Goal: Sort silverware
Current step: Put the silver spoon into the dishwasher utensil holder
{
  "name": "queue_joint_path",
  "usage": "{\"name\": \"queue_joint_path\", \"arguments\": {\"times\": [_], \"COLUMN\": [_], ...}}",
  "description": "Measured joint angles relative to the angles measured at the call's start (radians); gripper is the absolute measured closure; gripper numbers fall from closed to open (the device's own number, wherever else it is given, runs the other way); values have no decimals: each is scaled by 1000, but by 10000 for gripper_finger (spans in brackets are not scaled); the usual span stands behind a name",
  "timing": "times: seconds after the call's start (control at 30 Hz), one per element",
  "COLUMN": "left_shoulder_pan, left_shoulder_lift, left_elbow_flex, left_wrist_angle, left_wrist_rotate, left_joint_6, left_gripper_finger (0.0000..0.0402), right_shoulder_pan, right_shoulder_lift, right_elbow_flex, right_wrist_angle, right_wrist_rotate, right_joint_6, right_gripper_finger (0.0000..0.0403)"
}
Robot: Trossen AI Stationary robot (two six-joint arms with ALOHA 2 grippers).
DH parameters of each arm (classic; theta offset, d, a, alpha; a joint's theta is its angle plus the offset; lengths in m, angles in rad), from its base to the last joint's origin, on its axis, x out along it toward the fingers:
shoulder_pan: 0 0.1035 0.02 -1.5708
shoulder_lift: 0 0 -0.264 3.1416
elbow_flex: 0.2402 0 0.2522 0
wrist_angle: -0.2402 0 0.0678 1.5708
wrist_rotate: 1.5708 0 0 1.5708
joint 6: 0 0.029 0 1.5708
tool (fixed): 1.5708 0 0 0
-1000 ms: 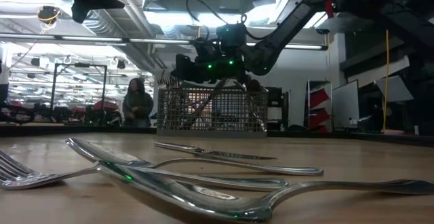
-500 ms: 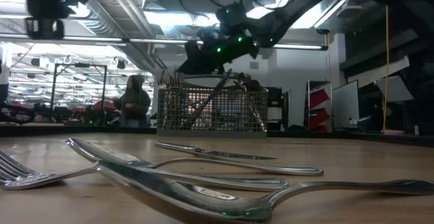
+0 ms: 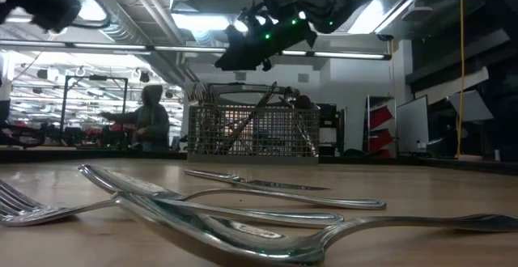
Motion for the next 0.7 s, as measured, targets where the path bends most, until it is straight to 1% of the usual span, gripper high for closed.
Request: {"name": "queue_joint_path", "arguments": {"times": [0.27,0.33,0.4,0.47,0.53,0.6,0.7], "left_shoulder_pan": [-202,-254,-302,-342,-375,-400,-437], "left_shoulder_lift": [112,152,195,242,291,340,416], "left_elbow_flex": [0,0,0,0,0,0,0], "left_wrist_angle": [5,5,5,6,7,17,45], "left_wrist_rotate": [-4,-20,-75,-157,-240,-297,-312], "left_joint_6": [-292,-361,-416,-467,-511,-550,-580], "left_gripper_finger": [290,290,290,290,290,290,290], "right_shoulder_pan": [56,71,86,101,113,125,142], "right_shoulder_lift": [-38,-44,-45,-45,-45,-45,-45], "right_elbow_flex": [0,0,0,0,0,0,0], "right_wrist_angle": [-17,-19,-20,-18,-16,-18,-22], "right_wrist_rotate": [-2,-2,-2,-2,-2,-2,-2], "right_joint_6": [0,0,0,0,0,0,0], "right_gripper_finger": [264,264,264,265,264,264,264]}}
